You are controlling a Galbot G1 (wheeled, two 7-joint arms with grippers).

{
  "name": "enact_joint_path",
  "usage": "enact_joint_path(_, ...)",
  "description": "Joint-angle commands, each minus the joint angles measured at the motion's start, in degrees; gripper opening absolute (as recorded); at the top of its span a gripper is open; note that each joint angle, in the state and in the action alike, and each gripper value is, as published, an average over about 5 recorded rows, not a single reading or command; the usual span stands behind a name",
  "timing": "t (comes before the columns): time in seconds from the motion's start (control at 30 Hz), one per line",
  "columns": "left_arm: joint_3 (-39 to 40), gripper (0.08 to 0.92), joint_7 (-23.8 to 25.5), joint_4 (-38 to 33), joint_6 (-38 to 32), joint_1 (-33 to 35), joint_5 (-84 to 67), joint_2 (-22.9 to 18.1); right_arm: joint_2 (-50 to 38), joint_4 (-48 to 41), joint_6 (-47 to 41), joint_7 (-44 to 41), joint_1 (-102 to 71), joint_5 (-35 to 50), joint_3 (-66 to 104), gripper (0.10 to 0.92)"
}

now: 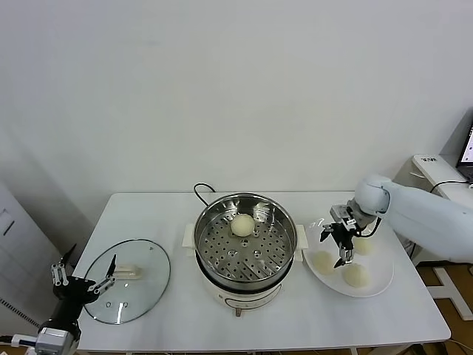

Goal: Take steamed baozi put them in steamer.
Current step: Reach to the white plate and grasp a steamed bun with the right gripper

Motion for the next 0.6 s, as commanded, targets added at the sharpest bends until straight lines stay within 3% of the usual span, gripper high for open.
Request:
enact_joint_path(0.03,-0.43,0.823,0.03,0.08,-0.06,0.45,0.03,0.08,0.82,-1.34,-0.10,1.80,-5.16,-1.97,3.39,0.823)
enact_joint_path(0.33,-0.82,0.823,0.05,0.30,-0.22,0.42,-0.29,0.24,2.09,-3.91,-0.25,1.99,-5.53,-3.91,3.74,0.770)
enact_joint_path(0.6,-0.90,0.823,0.11,0.20,-0.41,0.59,-0.41,0.33,2.03,-3.91,-0.27,2.54,-6.11,-3.46,5.11,0.568)
